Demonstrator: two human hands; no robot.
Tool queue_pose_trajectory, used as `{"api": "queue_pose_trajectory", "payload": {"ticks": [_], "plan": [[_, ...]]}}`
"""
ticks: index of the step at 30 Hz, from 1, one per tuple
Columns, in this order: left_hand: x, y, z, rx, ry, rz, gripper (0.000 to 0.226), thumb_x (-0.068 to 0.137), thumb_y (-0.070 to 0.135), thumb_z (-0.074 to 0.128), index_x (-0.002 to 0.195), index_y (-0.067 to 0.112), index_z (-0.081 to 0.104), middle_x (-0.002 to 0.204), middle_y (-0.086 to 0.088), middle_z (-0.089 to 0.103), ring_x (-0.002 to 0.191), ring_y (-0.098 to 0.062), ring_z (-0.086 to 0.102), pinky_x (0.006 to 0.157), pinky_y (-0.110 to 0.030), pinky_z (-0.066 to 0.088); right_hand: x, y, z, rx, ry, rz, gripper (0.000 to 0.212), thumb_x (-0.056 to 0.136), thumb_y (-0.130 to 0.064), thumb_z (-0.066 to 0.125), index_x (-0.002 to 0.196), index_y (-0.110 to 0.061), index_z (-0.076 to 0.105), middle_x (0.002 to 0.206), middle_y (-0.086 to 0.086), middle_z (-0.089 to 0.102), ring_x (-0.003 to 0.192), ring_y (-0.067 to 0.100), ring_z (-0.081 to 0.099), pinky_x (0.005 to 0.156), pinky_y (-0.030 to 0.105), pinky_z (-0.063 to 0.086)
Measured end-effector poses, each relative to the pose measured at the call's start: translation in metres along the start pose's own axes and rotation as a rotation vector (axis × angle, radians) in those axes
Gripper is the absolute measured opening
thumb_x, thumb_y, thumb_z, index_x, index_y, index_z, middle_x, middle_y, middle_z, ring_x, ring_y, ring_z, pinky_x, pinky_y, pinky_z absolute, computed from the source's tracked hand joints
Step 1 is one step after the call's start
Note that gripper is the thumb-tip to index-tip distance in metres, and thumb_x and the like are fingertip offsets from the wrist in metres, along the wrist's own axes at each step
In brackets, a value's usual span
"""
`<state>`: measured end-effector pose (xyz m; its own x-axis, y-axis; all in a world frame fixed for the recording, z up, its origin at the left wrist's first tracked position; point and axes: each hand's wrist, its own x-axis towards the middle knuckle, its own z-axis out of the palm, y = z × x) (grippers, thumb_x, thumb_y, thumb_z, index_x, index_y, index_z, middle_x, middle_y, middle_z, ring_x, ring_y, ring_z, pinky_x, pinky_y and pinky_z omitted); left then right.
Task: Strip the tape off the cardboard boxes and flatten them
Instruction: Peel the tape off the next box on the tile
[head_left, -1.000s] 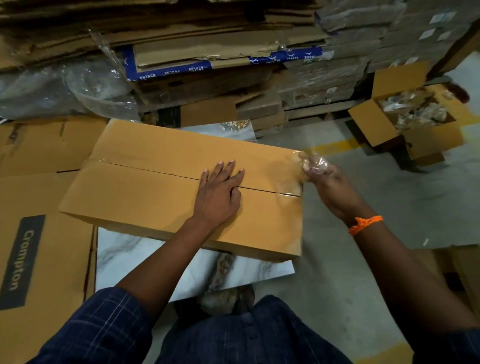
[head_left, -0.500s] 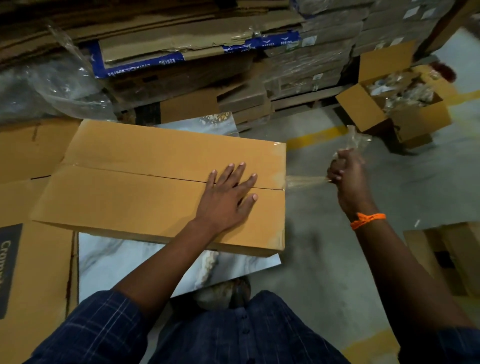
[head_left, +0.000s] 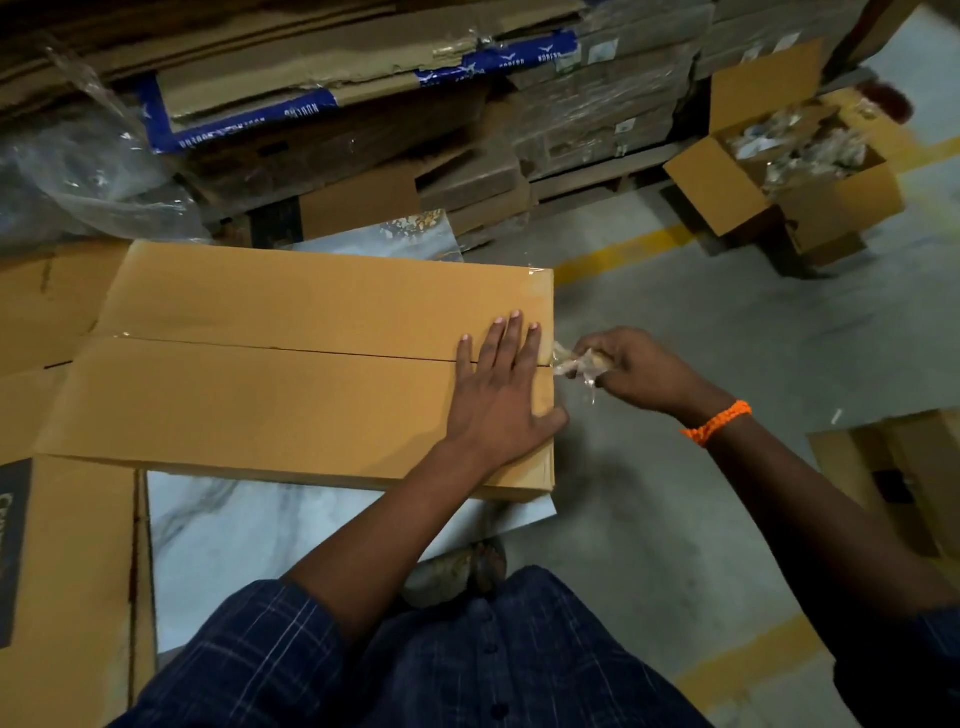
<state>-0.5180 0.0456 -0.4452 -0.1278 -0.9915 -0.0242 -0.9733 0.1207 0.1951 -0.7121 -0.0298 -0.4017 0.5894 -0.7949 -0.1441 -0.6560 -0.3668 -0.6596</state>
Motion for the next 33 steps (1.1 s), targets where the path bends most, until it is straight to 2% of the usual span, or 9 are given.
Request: {"api": "queue_pose_trajectory", "payload": {"ticks": [3, 7, 12, 15, 19, 23, 27, 30, 33], "plan": [[0.001, 0.000, -0.004, -0.013, 0.020, 0.012, 0.098, 0.081, 0.071, 0.042, 0.162, 0.023, 0.015, 0.171, -0.005, 0.007, 0.155, -0.026, 0.011, 0.123, -0.056, 0.010, 0.011, 0.005, -0.011, 0.015, 0.134, 0.035, 0.028, 0.078, -0.028, 0.057, 0.085, -0.009, 0.076, 0.077, 0.007, 0.073, 0.065, 0.013, 0.065, 0.061, 0.030, 0.049], [-0.002, 0.000, -0.003, -0.015, 0.020, 0.003, 0.095, 0.083, 0.069, 0.040, 0.162, 0.023, 0.014, 0.171, -0.004, 0.007, 0.155, -0.026, 0.011, 0.123, -0.055, 0.010, 0.031, 0.005, -0.051, 0.561, 0.754, 0.273, 0.024, 0.086, -0.028, 0.055, 0.095, -0.012, 0.071, 0.079, -0.005, 0.064, 0.063, -0.004, 0.052, 0.060, 0.016, 0.039], [0.000, 0.000, -0.004, -0.014, 0.065, 0.012, 0.087, 0.090, 0.073, 0.032, 0.161, 0.023, 0.020, 0.170, -0.004, 0.011, 0.154, -0.025, 0.014, 0.122, -0.056, 0.012, 0.043, 0.000, -0.064, 0.511, 0.482, 0.240, 0.032, 0.102, -0.017, 0.053, 0.130, -0.031, 0.056, 0.127, -0.007, 0.064, 0.099, 0.001, 0.065, 0.065, 0.019, 0.051], [0.004, -0.004, -0.005, -0.074, 0.135, 0.018, 0.081, 0.092, 0.075, 0.032, 0.155, 0.025, 0.037, 0.166, -0.002, 0.027, 0.150, -0.023, 0.025, 0.120, -0.050, 0.019, 0.049, -0.017, -0.042, 0.686, 0.573, 0.240, 0.024, 0.095, -0.005, 0.048, 0.101, -0.018, 0.068, 0.088, 0.001, 0.070, 0.062, 0.007, 0.064, 0.051, 0.025, 0.043], [0.010, -0.009, -0.030, -0.715, 0.199, -0.172, 0.055, 0.093, 0.061, 0.055, 0.134, 0.024, 0.061, 0.133, 0.008, 0.064, 0.122, -0.007, 0.055, 0.110, -0.043, 0.042, 0.057, -0.055, -0.013, 0.929, 0.507, 0.362, 0.023, 0.082, -0.032, 0.044, 0.074, -0.014, 0.057, 0.060, 0.000, 0.044, 0.048, 0.011, 0.038, 0.049, 0.025, 0.031], [0.013, 0.000, -0.078, -1.713, -0.119, -0.417, 0.069, 0.085, 0.070, 0.060, 0.140, 0.029, 0.055, 0.130, -0.001, 0.068, 0.118, -0.016, 0.066, 0.108, -0.049, 0.049, 0.057, -0.110, 0.007, 1.035, 0.228, 0.252, 0.054, 0.092, -0.070, 0.048, 0.085, -0.019, 0.065, 0.067, -0.006, 0.061, 0.064, 0.011, 0.059, 0.063, 0.031, 0.046], [0.012, -0.016, -0.104, -2.378, -0.231, -0.609, 0.085, 0.078, 0.082, 0.058, 0.127, 0.012, 0.057, 0.129, -0.006, 0.064, 0.123, -0.028, 0.062, 0.111, -0.050, 0.043, 0.055, -0.142, 0.027, 0.761, 0.235, 0.204, 0.065, 0.101, -0.064, 0.035, 0.085, -0.012, 0.071, 0.071, -0.001, 0.066, 0.071, 0.013, 0.061, 0.071, 0.033, 0.049], [0.010, -0.030, -0.114, -2.374, -0.191, -0.694, 0.083, 0.077, 0.075, 0.067, 0.119, 0.004, 0.064, 0.117, -0.007, 0.068, 0.113, -0.024, 0.068, 0.105, -0.040, 0.050, 0.055, -0.142, 0.050, 0.334, 0.426, 0.084, 0.033, 0.102, -0.022, 0.051, 0.134, -0.014, 0.054, 0.095, 0.005, 0.069, 0.087, 0.018, 0.066, 0.076, 0.038, 0.054], [0.008, -0.032, -0.115, -2.196, -0.109, -0.679, 0.070, 0.084, 0.063, 0.071, 0.127, 0.008, 0.067, 0.118, -0.007, 0.070, 0.119, -0.025, 0.067, 0.109, -0.042, 0.048, 0.049, -0.149, 0.064, 0.126, 0.453, -0.027, 0.079, 0.086, 0.003, 0.059, 0.156, -0.012, 0.026, 0.144, 0.014, 0.041, 0.129, 0.028, 0.049, 0.098, 0.026, 0.047]]}}
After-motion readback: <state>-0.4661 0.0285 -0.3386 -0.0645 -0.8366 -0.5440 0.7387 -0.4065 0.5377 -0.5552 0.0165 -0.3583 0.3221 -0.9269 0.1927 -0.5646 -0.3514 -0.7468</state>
